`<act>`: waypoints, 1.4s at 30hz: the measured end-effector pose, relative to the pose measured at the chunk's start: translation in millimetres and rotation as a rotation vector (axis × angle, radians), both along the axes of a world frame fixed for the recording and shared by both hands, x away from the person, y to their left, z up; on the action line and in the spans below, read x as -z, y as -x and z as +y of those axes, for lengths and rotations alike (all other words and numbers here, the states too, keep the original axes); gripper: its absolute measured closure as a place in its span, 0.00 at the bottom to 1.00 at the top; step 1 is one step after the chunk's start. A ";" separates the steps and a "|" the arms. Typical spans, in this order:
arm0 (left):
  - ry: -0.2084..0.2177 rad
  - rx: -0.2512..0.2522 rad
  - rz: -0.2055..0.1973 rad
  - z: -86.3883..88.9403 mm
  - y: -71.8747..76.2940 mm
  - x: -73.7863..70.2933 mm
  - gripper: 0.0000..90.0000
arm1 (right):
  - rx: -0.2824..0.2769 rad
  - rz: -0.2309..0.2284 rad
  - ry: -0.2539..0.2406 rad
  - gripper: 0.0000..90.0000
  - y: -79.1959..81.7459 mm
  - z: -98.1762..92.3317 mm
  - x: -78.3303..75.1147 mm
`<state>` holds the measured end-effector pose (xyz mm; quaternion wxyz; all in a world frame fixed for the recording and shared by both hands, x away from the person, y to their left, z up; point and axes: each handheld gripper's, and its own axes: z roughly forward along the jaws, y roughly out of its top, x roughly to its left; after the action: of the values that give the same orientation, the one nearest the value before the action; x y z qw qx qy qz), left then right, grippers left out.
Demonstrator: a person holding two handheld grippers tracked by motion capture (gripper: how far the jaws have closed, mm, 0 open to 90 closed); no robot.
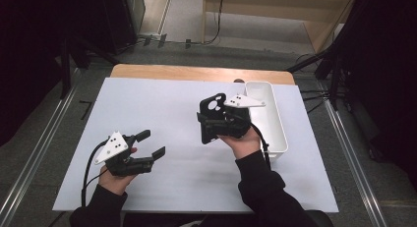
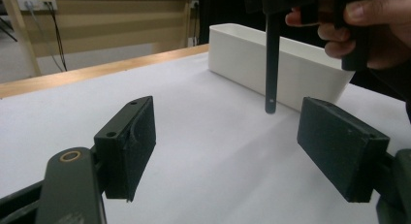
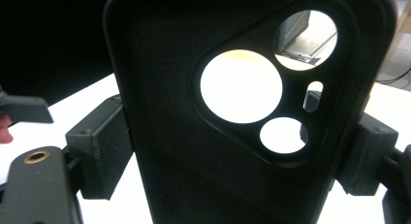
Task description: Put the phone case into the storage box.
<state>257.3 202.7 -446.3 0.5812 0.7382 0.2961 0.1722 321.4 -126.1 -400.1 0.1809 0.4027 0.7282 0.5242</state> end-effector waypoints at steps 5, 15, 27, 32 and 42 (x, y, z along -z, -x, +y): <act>0.007 -0.003 0.015 3.1 5.3 3.1 0.24 | 0.004 -0.002 0.006 0.15 -3.0 -4.9 -4.9; -0.011 -0.014 0.007 7.8 9.9 6.7 0.24 | 0.006 -0.001 -0.002 0.15 -10.4 -18.9 -16.5; -0.005 -0.023 0.014 11.5 7.4 8.8 0.24 | 0.024 0.003 -0.013 0.15 -16.8 -34.5 -25.3; -0.006 -0.023 0.015 11.1 6.5 8.2 0.24 | 0.042 0.000 -0.018 0.15 -18.4 -44.0 -28.1; -0.009 -0.026 0.009 12.9 5.4 6.8 0.24 | 0.089 0.001 -0.035 0.15 -20.5 -64.7 -33.1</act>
<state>252.0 215.6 -453.1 0.5740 0.7378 0.3076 0.1777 341.8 -190.8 -367.0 0.1966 0.4381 0.7003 0.5282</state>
